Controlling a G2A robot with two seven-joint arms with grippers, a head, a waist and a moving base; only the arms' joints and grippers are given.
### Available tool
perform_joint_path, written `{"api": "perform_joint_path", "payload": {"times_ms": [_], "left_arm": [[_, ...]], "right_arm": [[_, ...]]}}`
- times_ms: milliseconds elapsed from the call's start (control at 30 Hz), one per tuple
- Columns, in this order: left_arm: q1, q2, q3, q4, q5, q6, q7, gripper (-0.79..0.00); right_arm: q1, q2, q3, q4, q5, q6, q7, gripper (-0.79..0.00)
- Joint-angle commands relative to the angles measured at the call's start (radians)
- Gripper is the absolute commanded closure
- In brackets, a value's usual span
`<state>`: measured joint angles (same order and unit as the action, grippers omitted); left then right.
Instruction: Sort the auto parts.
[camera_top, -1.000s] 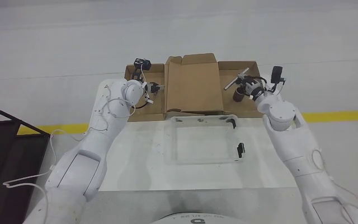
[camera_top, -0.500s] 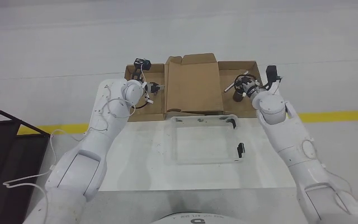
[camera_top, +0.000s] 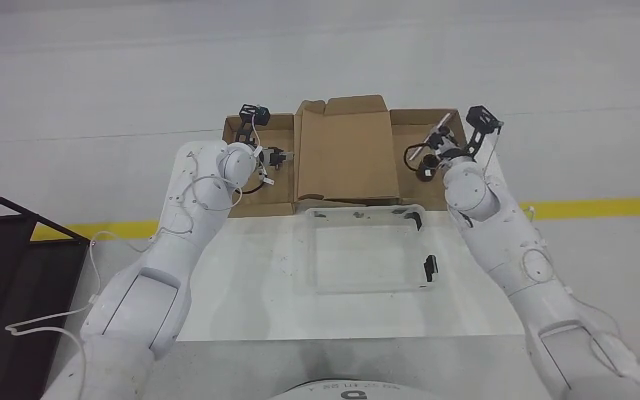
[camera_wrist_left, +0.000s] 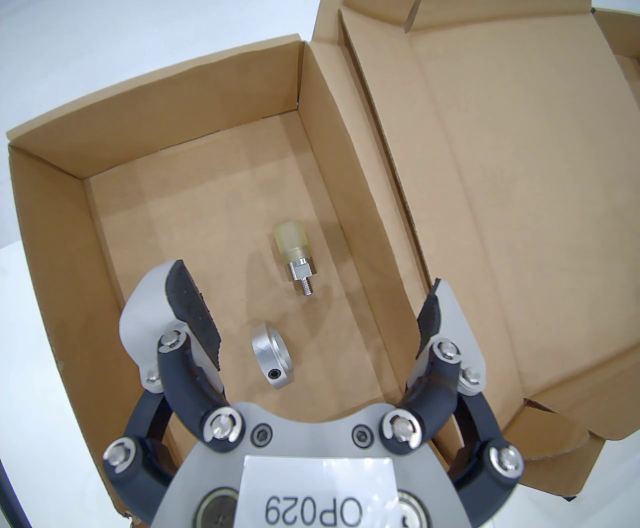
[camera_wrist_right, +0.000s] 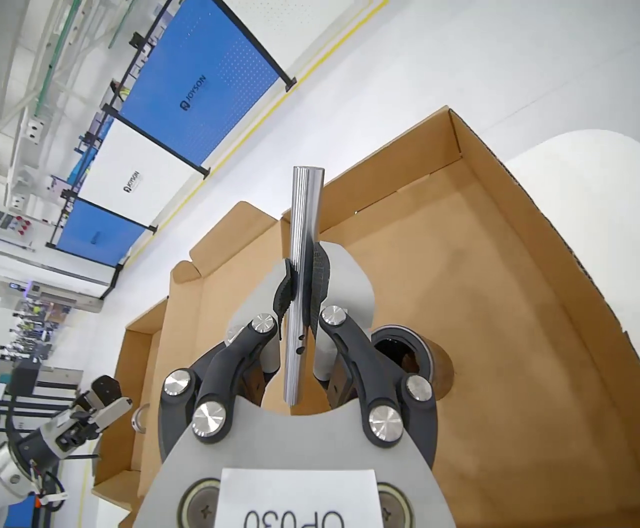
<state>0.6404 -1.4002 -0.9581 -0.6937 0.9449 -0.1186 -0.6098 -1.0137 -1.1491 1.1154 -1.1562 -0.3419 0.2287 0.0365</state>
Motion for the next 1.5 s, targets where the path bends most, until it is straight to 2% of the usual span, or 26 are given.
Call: {"api": "perform_joint_path", "payload": {"times_ms": [0, 333, 400, 467, 733, 833, 933, 1000, 1167, 1200, 1233, 1467], "left_arm": [[0.0, 0.0, 0.0, 0.0, 0.0, 0.0, 0.0, -0.785], [0.0, 0.0, 0.0, 0.0, 0.0, 0.0, 0.0, -0.785], [0.0, 0.0, 0.0, 0.0, 0.0, 0.0, 0.0, -0.785], [0.0, 0.0, 0.0, 0.0, 0.0, 0.0, 0.0, -0.785], [0.0, 0.0, 0.0, 0.0, 0.0, 0.0, 0.0, -0.785], [0.0, 0.0, 0.0, 0.0, 0.0, 0.0, 0.0, -0.785], [0.0, 0.0, 0.0, 0.0, 0.0, 0.0, 0.0, -0.785], [0.0, 0.0, 0.0, 0.0, 0.0, 0.0, 0.0, -0.785], [0.0, 0.0, 0.0, 0.0, 0.0, 0.0, 0.0, -0.785], [0.0, 0.0, 0.0, 0.0, 0.0, 0.0, 0.0, -0.785], [0.0, 0.0, 0.0, 0.0, 0.0, 0.0, 0.0, -0.785], [0.0, 0.0, 0.0, 0.0, 0.0, 0.0, 0.0, -0.785]], "right_arm": [[0.005, -0.002, -0.005, 0.009, -0.024, 0.007, 0.019, 0.0], [0.01, -0.003, -0.035, 0.029, -0.154, -0.025, 0.135, 0.0], [0.01, -0.005, -0.035, 0.031, -0.161, -0.026, 0.149, -0.219], [0.01, -0.006, -0.033, 0.032, -0.164, -0.028, 0.156, -0.283], [0.006, -0.013, -0.018, 0.035, -0.166, -0.033, 0.157, -0.372], [-0.002, -0.016, 0.002, 0.025, -0.141, -0.052, 0.126, -0.372], [-0.02, -0.017, 0.033, -0.004, -0.091, -0.109, 0.08, -0.388], [-0.038, -0.018, 0.057, -0.031, -0.054, -0.164, 0.045, -0.357], [-0.109, -0.017, 0.125, -0.12, 0.07, -0.357, -0.049, -0.388], [-0.126, -0.018, 0.137, -0.137, 0.097, -0.398, -0.062, -0.742], [-0.141, -0.017, 0.147, -0.151, 0.113, -0.429, -0.065, -0.785], [-0.23, -0.011, 0.207, -0.237, 0.181, -0.617, -0.052, -0.785]]}}
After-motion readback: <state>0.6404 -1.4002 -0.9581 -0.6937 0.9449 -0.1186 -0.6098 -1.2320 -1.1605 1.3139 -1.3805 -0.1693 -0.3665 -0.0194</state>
